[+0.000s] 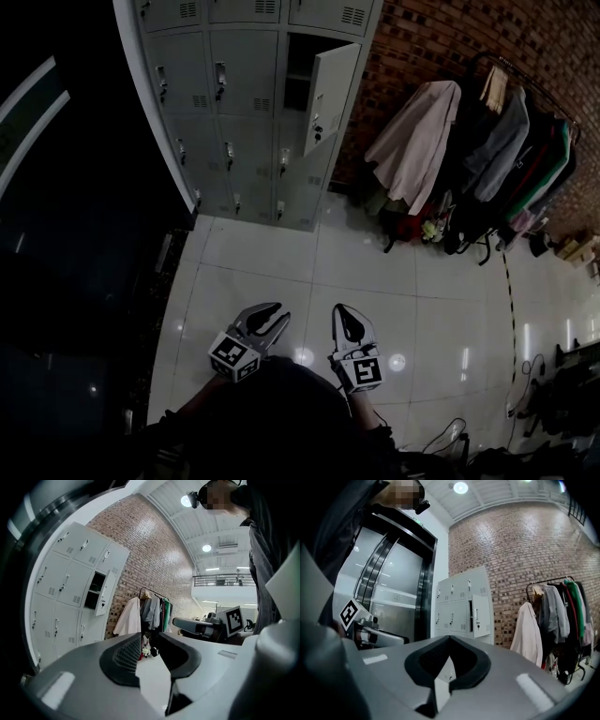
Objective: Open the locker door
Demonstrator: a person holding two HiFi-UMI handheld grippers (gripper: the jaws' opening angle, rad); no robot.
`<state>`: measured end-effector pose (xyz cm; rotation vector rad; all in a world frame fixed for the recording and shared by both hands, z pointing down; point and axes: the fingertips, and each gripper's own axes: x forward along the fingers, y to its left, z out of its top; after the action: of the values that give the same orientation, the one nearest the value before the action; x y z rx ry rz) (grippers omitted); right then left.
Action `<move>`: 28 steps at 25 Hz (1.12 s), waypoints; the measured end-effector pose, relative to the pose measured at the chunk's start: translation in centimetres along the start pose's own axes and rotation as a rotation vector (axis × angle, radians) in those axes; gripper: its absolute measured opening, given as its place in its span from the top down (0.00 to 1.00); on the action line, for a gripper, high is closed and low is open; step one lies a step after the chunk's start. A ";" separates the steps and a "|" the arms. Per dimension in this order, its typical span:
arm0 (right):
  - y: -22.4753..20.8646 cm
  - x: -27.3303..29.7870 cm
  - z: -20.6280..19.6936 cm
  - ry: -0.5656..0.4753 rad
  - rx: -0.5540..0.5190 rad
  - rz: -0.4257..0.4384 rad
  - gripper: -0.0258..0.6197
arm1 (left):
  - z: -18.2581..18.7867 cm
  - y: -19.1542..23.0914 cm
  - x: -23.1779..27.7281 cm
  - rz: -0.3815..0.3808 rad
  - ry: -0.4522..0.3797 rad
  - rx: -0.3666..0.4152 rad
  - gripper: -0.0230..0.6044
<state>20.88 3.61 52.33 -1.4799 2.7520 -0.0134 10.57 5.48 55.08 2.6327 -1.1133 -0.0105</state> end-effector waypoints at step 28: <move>0.8 0.4 -0.1 0.006 -0.024 0.011 0.96 | -0.6 0.9 -1.3 0.034 0.011 0.012 0.76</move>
<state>19.96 3.74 52.39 -1.4722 2.7749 0.0164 9.15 5.98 55.78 2.6210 -1.1582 0.0174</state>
